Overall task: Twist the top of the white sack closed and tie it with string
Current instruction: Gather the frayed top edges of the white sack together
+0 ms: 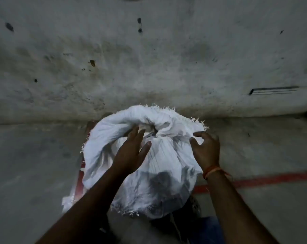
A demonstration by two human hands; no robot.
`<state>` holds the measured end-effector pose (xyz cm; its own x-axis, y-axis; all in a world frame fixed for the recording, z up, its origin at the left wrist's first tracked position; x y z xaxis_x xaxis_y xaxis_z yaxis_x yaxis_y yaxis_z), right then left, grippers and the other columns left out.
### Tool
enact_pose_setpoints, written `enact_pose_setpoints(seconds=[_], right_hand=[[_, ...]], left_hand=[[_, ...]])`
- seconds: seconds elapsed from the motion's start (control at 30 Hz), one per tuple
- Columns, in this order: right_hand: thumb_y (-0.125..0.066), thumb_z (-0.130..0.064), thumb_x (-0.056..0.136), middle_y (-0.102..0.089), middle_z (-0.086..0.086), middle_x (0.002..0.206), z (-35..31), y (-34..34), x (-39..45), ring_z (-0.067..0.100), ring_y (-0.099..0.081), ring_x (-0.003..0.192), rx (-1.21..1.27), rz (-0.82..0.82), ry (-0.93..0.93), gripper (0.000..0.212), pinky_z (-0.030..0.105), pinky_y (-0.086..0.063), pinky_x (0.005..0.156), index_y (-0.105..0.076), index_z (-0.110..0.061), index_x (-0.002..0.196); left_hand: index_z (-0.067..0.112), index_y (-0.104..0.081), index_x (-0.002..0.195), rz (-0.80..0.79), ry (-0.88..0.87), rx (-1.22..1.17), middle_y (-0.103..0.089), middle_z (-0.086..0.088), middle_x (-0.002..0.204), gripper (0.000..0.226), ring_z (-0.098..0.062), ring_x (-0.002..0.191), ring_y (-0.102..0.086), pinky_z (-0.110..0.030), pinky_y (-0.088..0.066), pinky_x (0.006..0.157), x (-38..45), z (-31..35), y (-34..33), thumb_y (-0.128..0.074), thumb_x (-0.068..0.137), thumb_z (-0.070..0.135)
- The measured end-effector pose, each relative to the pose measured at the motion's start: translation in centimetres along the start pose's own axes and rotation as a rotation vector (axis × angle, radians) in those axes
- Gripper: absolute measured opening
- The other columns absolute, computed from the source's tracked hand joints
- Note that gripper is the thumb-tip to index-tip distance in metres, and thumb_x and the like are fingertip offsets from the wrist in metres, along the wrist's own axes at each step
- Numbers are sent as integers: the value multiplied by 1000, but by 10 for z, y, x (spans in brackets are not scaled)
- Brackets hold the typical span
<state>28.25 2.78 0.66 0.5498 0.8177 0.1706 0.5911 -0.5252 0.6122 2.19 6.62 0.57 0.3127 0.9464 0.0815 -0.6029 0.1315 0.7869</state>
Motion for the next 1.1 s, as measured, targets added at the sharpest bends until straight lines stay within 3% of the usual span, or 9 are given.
enact_pose_setpoints(seconds=[0.1,0.2,0.33,0.47,0.6,0.7,0.87,1.0,1.1], right_hand=[[-77,-23,80,-52,18,125,28,-16,5,36,-47,122,-66,32,-69,18,38,-39,109,-74,-22,98],[-77,-26,79,-50,21,130,49,-19,12,37,-40,128,-104,53,-164,25,29,-30,108,-72,-23,104],[-77,-18,75,-48,27,132,63,-7,36,41,-46,124,-34,120,-292,55,39,-42,101,-50,-6,122],[-78,-20,78,-52,18,127,92,-7,38,34,-57,110,-25,-67,-537,77,34,-44,90,-30,-1,136],[-83,-37,48,-68,12,106,99,-15,37,30,-67,97,83,-188,-561,84,45,-57,91,-53,2,115],[-77,-32,46,-74,13,93,93,-16,39,32,-72,87,131,-214,-468,58,47,-60,84,-69,-3,96],[-79,-12,69,-71,10,102,73,2,43,28,-68,92,215,-140,-335,38,41,-57,85,-65,-6,104],[-70,1,77,-68,4,84,58,27,46,21,-63,78,269,-31,-162,16,30,-51,70,-64,-9,88],[-62,5,79,-68,-1,79,51,39,44,6,-59,67,312,-11,-90,19,22,-44,65,-68,-11,87]], left_hand=[[22,-31,154,-49,18,-33,-14,-1,167,63,-18,152,-22,-36,-35,119,5,-19,-29,-40,100,54],[19,-31,154,-79,-3,38,-18,-5,166,73,-25,154,-16,-46,-29,121,6,-24,-52,-27,94,60],[16,-29,154,-73,35,85,-14,-10,167,76,-30,153,-16,-48,-28,121,10,-34,-74,-28,90,57],[10,-30,154,2,30,124,-11,-14,167,70,-37,153,-15,-57,-25,120,8,-30,-87,-43,93,42],[15,-26,156,44,16,107,-4,-11,168,69,-32,155,-5,-57,-12,122,10,0,-85,-45,92,36],[20,-27,155,53,-45,158,-3,-7,168,70,-29,155,-6,-61,-10,121,11,31,-84,-40,92,48],[28,-34,152,-1,-149,223,-2,-4,169,81,-24,156,-2,-54,-5,121,3,80,-96,-49,83,69],[20,-16,158,-83,-215,270,2,-8,169,106,-30,156,2,-56,-5,124,-8,114,-127,-47,74,77],[12,-7,159,-99,-178,304,-2,-12,168,123,-34,155,0,-59,-12,122,-11,133,-149,-41,66,85]])
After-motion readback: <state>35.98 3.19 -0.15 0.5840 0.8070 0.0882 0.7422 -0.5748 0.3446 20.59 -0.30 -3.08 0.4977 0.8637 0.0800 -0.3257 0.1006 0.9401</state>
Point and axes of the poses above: each hand's wrist, its own x-axis towards the middle knuckle, its own y-axis out of the back of the hand, z = x × y, the point moved 7 cm from there along x, towards the middle knuckle
